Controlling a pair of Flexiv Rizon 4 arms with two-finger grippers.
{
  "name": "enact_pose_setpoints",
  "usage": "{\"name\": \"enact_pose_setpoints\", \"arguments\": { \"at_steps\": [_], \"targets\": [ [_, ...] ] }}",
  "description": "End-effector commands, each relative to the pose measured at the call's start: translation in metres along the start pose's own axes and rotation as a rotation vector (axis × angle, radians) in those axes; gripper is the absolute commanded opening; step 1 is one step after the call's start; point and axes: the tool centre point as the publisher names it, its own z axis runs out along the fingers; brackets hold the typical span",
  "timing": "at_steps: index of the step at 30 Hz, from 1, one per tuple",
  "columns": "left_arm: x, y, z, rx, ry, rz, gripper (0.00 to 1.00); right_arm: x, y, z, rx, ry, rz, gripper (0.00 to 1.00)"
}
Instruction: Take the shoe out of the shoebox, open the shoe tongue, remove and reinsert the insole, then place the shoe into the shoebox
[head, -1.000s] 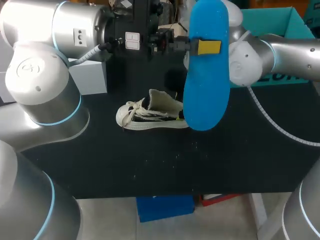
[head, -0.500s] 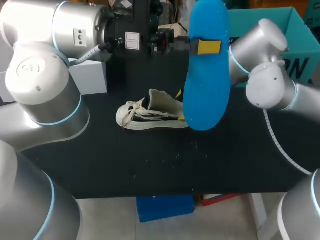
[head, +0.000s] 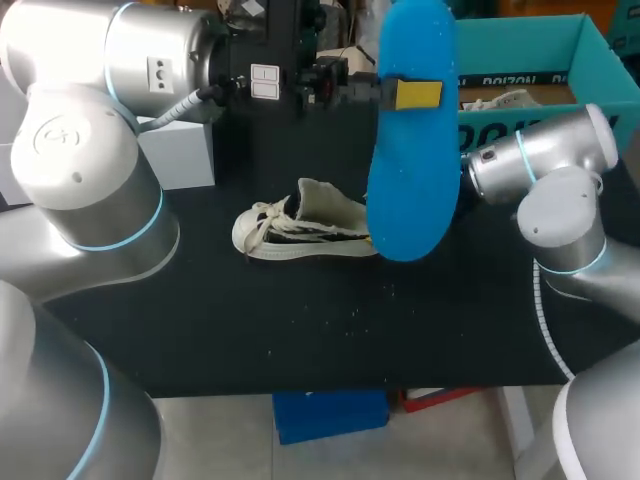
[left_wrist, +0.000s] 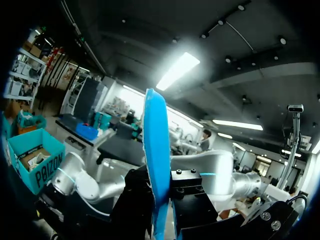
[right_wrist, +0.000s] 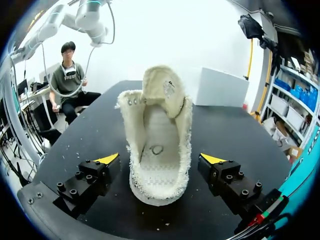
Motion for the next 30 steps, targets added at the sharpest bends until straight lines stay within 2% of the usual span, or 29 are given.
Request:
{"name": "enact_pose_setpoints", "arguments": {
  "at_steps": [1,15,18,19,22,30],
  "targets": [
    [0.000,0.000,0.002,0.000,-0.003,0.000,0.00,0.001,-0.004,0.000,-0.073,-0.010,0.003,1.00],
    [0.000,0.000,0.002,0.000,-0.003,0.000,0.00,-0.006,-0.009,0.000,-0.034,-0.013,0.015,1.00],
    [0.000,0.000,0.002,0.000,-0.003,0.000,0.00,-0.008,-0.006,-0.002,0.008,-0.022,0.015,1.00],
    [0.000,0.000,0.002,0.000,-0.003,0.000,0.00,-0.009,-0.004,-0.004,0.044,-0.022,0.011,1.00],
    [0.000,0.000,0.002,0.000,-0.003,0.000,0.00,-0.011,0.004,-0.008,0.225,-0.016,-0.025,1.00],
    [0.000,0.000,0.002,0.000,-0.003,0.000,0.00,-0.018,0.037,-0.010,0.537,-0.002,-0.120,1.00]
  ]
}}
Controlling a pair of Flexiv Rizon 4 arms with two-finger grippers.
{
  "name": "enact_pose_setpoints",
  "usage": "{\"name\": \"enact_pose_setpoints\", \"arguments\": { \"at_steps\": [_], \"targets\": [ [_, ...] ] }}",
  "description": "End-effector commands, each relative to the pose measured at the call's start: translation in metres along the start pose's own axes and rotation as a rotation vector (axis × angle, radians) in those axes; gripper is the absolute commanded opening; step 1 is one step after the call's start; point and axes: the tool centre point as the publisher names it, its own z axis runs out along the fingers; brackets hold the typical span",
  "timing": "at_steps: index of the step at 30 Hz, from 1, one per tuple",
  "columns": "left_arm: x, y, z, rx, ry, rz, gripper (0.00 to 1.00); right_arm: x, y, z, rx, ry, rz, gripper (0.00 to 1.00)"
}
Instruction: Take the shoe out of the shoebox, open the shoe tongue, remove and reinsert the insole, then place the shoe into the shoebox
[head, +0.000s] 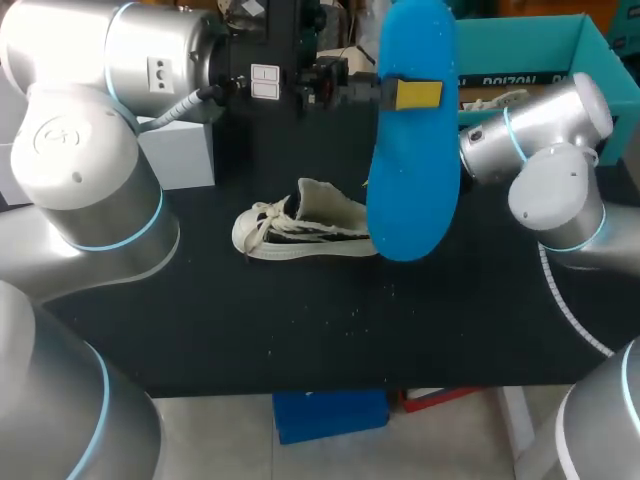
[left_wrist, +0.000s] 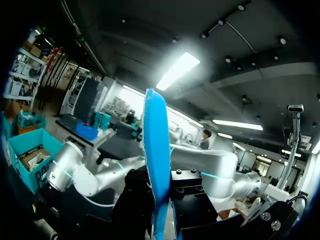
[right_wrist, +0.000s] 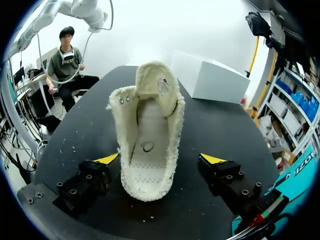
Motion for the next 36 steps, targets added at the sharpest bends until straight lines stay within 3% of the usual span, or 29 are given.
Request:
{"name": "enact_pose_setpoints", "arguments": {
  "at_steps": [1,6,10,13,16,24,33,36],
  "targets": [
    [0.000,0.000,0.002,0.000,-0.003,0.000,0.00,-0.006,0.022,-0.005,0.376,0.038,-0.068,1.00],
    [0.000,0.000,0.002,0.000,-0.003,0.000,0.00,-0.010,0.028,-0.001,0.550,0.060,-0.115,0.93],
    [0.000,0.000,0.002,0.000,-0.003,0.000,0.00,-0.013,0.032,0.005,0.651,0.060,-0.138,0.99],
    [0.000,0.000,0.002,0.000,-0.003,0.000,0.00,-0.015,0.035,0.009,0.709,0.055,-0.147,0.95],
    [0.000,0.000,0.002,0.000,-0.003,0.000,0.00,-0.018,0.039,0.013,0.741,0.048,-0.146,0.83],
    [0.000,0.000,0.002,0.000,-0.003,0.000,0.00,-0.019,0.051,0.030,0.806,0.067,-0.141,0.66],
    [0.000,0.000,0.002,0.000,-0.003,0.000,0.00,-0.023,0.053,0.053,0.825,0.105,-0.123,0.62],
    [0.000,0.000,0.002,0.000,-0.003,0.000,0.00,-0.025,0.051,0.061,0.823,0.117,-0.110,0.66]
  ]
}}
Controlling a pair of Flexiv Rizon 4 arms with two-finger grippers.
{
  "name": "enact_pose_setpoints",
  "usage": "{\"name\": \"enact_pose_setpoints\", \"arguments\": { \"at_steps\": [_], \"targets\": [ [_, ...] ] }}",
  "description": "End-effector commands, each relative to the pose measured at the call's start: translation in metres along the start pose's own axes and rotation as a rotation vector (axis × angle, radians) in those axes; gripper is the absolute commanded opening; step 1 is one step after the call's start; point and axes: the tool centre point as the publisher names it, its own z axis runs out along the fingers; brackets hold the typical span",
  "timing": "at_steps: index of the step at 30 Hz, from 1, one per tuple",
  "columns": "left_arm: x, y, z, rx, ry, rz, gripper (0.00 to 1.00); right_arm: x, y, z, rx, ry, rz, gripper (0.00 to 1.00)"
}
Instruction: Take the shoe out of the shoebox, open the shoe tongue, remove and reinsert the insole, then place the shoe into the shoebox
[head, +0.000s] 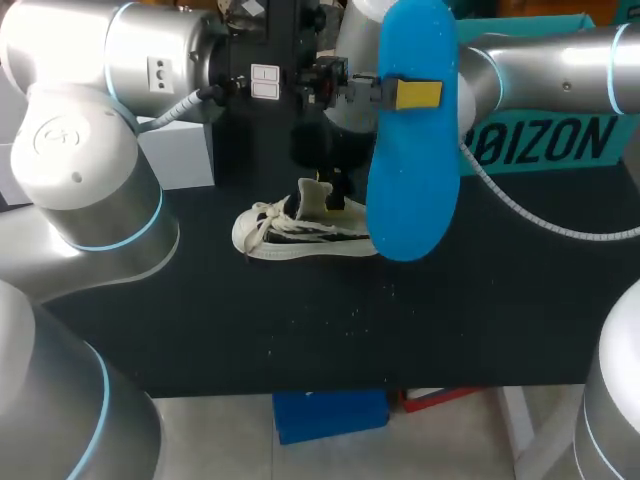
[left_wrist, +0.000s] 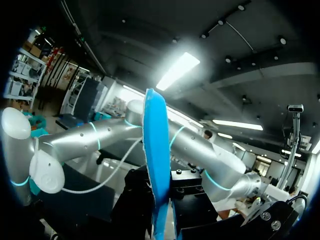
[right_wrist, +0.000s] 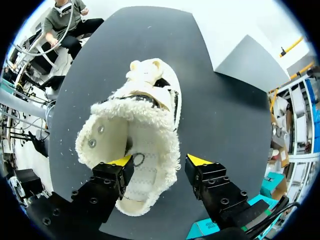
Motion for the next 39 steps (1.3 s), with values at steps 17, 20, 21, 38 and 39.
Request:
{"name": "enact_pose_setpoints", "arguments": {
  "at_steps": [17,20,21,38,39],
  "targets": [
    [0.000,0.000,0.002,0.000,-0.003,0.000,0.00,-0.008,-0.005,0.024,0.194,0.048,0.060,0.00],
    [0.000,0.000,0.002,0.000,-0.003,0.000,0.00,-0.008,-0.005,0.024,0.194,0.048,0.060,0.00],
    [0.000,0.000,0.002,0.000,-0.003,0.000,0.00,-0.008,-0.005,0.024,0.194,0.048,0.060,0.00],
    [0.000,0.000,0.002,0.000,-0.003,0.000,0.00,-0.007,-0.009,0.015,0.226,0.023,0.057,0.00],
    [0.000,0.000,0.002,0.000,-0.003,0.000,0.00,-0.006,-0.013,0.004,0.269,0.012,0.072,0.00]
  ]
}}
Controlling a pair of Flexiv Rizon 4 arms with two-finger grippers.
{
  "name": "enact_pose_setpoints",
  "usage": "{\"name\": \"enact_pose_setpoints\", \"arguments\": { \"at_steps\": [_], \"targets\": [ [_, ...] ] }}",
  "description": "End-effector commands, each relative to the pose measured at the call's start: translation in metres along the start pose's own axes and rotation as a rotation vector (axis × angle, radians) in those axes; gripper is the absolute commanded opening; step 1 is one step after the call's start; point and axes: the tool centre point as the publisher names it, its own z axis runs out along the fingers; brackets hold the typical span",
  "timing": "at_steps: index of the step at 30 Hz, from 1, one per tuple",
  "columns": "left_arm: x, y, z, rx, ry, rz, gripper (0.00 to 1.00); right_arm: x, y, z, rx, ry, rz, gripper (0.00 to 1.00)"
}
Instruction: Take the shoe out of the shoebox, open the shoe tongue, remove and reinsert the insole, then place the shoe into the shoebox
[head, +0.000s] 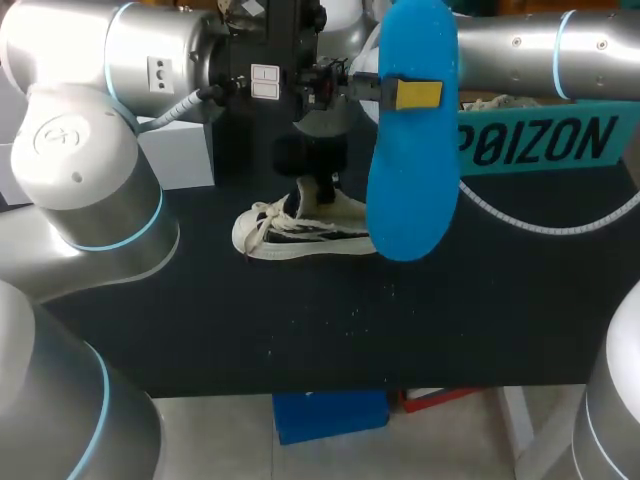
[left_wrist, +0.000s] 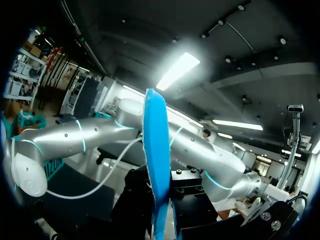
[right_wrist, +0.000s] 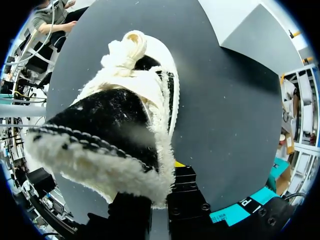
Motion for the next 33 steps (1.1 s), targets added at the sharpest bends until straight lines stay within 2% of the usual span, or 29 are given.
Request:
{"name": "enact_pose_setpoints", "arguments": {
  "at_steps": [1,3,7,9,12,17,19,26,33],
  "targets": [
    [0.000,0.000,0.002,0.000,-0.003,0.000,0.00,0.001,-0.015,-0.029,0.103,-0.037,0.053,0.00],
    [0.000,0.000,0.002,0.000,-0.003,0.000,0.00,-0.002,-0.025,-0.055,0.140,-0.043,0.167,0.00],
    [0.000,0.000,0.002,0.000,-0.003,0.000,0.00,-0.010,-0.041,-0.100,0.159,-0.057,0.435,0.00],
    [0.000,0.000,0.002,0.000,-0.003,0.000,0.00,-0.010,-0.049,-0.114,0.157,-0.052,0.549,0.00],
    [0.000,0.000,0.002,0.000,-0.003,0.000,0.00,-0.012,-0.055,-0.128,0.098,-0.035,0.843,0.00],
    [0.000,0.000,0.002,0.000,-0.003,0.000,0.00,-0.008,-0.060,-0.124,0.004,-0.056,1.326,0.00],
    [0.000,0.000,0.002,0.000,-0.003,0.000,0.00,-0.006,-0.060,-0.118,-0.028,-0.051,1.473,0.00],
    [0.000,0.000,0.002,0.000,-0.003,0.000,0.00,0.002,-0.045,-0.099,-0.051,-0.060,1.702,0.00],
    [0.000,0.000,0.002,0.000,-0.003,0.000,0.00,-0.006,-0.041,-0.093,-0.074,-0.094,1.870,0.00]
  ]
}}
